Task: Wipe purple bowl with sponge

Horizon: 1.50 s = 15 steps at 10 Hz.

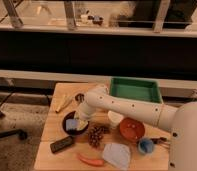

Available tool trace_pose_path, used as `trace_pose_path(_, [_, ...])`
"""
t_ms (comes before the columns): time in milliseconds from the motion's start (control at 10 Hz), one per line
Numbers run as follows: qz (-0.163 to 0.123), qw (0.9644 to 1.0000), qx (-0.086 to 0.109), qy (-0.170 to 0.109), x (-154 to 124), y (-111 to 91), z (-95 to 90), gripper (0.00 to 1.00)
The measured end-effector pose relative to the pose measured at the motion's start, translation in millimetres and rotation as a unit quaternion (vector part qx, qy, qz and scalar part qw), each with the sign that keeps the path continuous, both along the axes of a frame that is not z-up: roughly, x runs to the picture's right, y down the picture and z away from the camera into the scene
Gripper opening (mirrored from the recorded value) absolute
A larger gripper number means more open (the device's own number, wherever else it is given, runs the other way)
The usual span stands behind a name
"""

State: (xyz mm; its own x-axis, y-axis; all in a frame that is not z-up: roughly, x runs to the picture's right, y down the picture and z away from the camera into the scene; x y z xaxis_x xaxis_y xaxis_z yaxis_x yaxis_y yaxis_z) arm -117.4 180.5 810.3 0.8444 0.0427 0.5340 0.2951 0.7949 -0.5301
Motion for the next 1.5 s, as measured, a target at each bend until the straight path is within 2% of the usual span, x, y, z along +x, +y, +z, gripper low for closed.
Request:
trace_pose_path(300, [0.001, 1.0000, 0.003, 0.002, -6.9, -5.2, -0.2, 0.02])
trace_pose_path(800, [0.011, 0.9998, 0.002, 0.018, 9.4, -14.6, 6.4, 0.02])
trace_pose_path(1500, [0.009, 0.9996, -0.010, 0.023, 28.4, -3.2, 8.1, 0.02])
